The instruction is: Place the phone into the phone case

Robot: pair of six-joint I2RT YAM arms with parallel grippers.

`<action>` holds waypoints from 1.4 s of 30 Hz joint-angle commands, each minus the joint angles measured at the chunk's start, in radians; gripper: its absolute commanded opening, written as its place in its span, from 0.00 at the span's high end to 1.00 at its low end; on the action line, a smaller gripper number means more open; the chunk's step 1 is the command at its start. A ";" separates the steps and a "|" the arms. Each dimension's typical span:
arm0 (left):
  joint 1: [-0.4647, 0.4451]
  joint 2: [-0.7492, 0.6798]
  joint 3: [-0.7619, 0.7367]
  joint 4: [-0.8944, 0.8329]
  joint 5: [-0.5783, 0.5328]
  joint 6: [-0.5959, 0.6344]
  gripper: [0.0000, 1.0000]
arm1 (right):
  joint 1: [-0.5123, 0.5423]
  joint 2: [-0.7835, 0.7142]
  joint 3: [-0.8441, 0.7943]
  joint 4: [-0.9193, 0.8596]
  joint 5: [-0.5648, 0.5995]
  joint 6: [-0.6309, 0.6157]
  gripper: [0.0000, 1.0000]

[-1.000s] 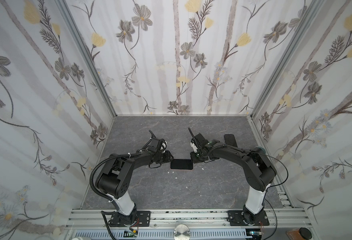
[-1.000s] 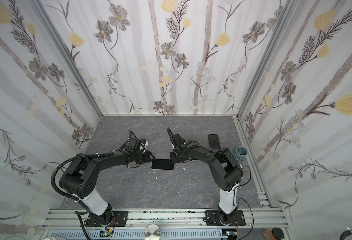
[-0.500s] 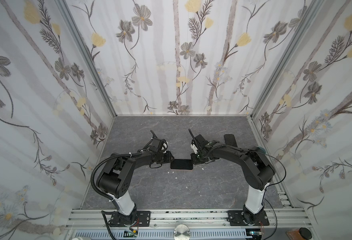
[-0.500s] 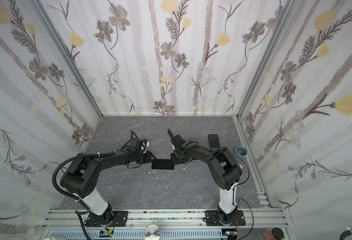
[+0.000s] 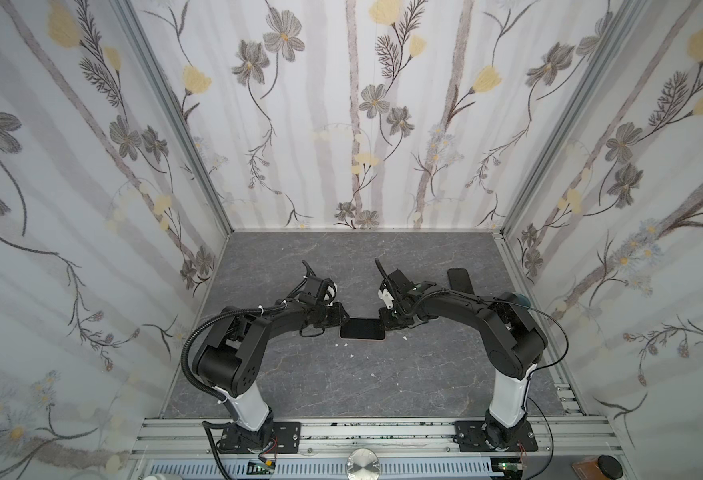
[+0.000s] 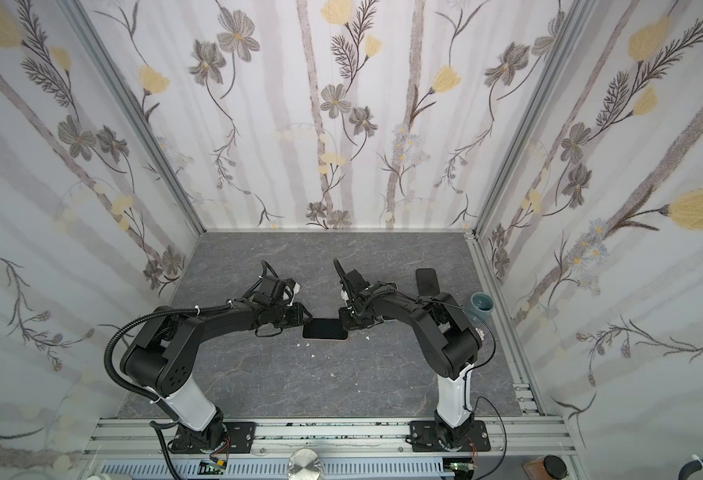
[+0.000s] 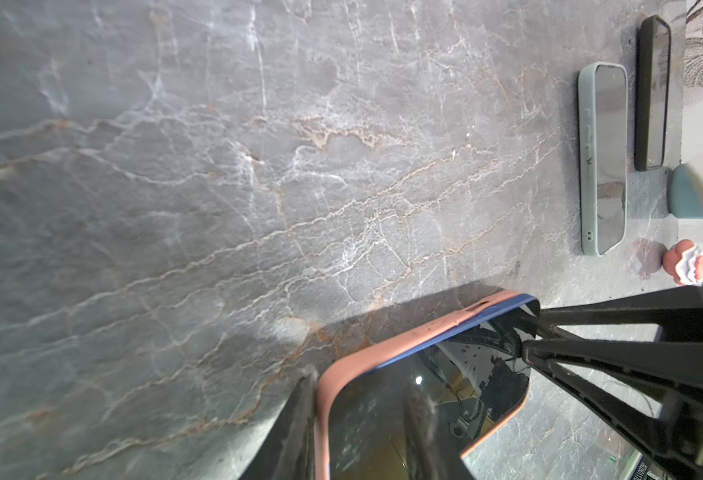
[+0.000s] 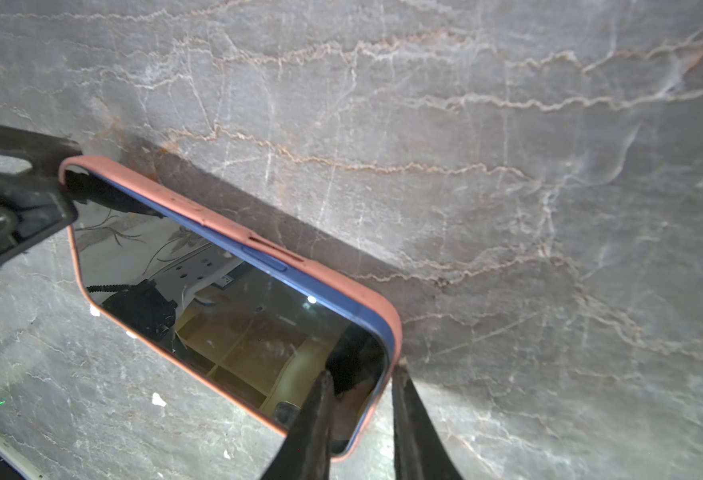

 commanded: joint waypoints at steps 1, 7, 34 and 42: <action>-0.002 -0.007 0.009 0.004 0.002 0.003 0.65 | 0.002 0.019 -0.007 -0.045 0.065 0.001 0.75; -0.003 -0.012 0.008 0.003 -0.002 0.005 0.65 | 0.001 0.027 -0.002 -0.057 0.080 0.000 0.75; -0.009 -0.035 0.009 0.027 -0.005 -0.002 0.66 | 0.028 0.029 -0.010 -0.045 0.116 0.025 0.75; -0.024 -0.013 0.011 0.030 0.001 -0.008 0.66 | 0.025 0.068 -0.023 -0.029 0.124 0.032 0.76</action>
